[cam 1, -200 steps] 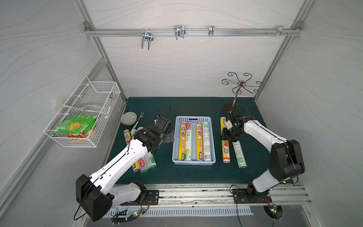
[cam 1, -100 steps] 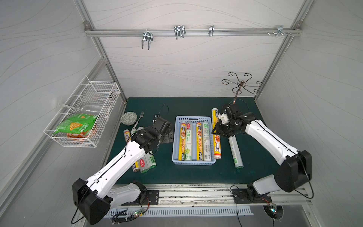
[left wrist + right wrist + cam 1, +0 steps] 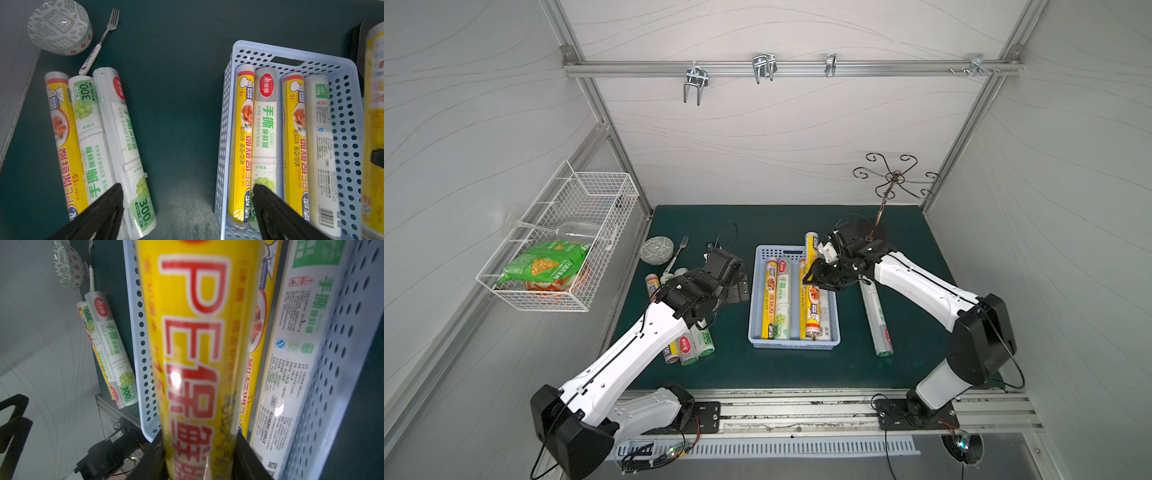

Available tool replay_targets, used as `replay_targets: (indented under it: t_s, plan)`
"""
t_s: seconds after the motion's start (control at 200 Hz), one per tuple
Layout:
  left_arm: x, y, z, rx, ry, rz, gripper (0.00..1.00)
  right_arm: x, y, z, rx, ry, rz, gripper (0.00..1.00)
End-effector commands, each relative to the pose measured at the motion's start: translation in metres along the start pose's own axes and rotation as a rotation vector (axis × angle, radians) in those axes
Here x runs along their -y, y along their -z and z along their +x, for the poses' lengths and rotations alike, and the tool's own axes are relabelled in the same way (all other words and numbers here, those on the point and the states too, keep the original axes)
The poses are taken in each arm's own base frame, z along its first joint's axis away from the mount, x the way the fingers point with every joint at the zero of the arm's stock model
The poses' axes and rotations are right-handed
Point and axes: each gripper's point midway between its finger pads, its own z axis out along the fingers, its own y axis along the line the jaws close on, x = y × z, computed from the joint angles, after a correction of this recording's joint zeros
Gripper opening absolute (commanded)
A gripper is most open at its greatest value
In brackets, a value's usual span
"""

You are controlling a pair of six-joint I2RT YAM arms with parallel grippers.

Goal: Put the plastic wrap into the basket
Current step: Place the plastic wrap in the basket.

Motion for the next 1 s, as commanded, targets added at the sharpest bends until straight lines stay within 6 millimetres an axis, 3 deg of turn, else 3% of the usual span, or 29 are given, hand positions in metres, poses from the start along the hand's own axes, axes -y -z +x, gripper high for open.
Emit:
replay_targets:
  t_s: [0.0, 0.45, 0.85, 0.995]
  plan:
    - [-0.004, 0.005, -0.007, 0.029, 0.022, -0.006, 0.99, -0.017, -0.008, -0.011, 0.026, 0.002, -0.040, 0.27]
    - [-0.005, 0.001, -0.003, 0.020, 0.022, -0.012, 0.99, -0.006, -0.064, -0.002, -0.047, 0.000, 0.026, 0.32]
    - [-0.005, -0.002, -0.001, 0.010, 0.022, -0.012, 0.99, 0.006, -0.084, 0.001, -0.059, -0.022, 0.060, 0.38]
    - [-0.005, -0.001, 0.000, 0.011, 0.022, -0.012, 0.99, 0.008, -0.087, 0.004, -0.060, -0.020, 0.073, 0.49]
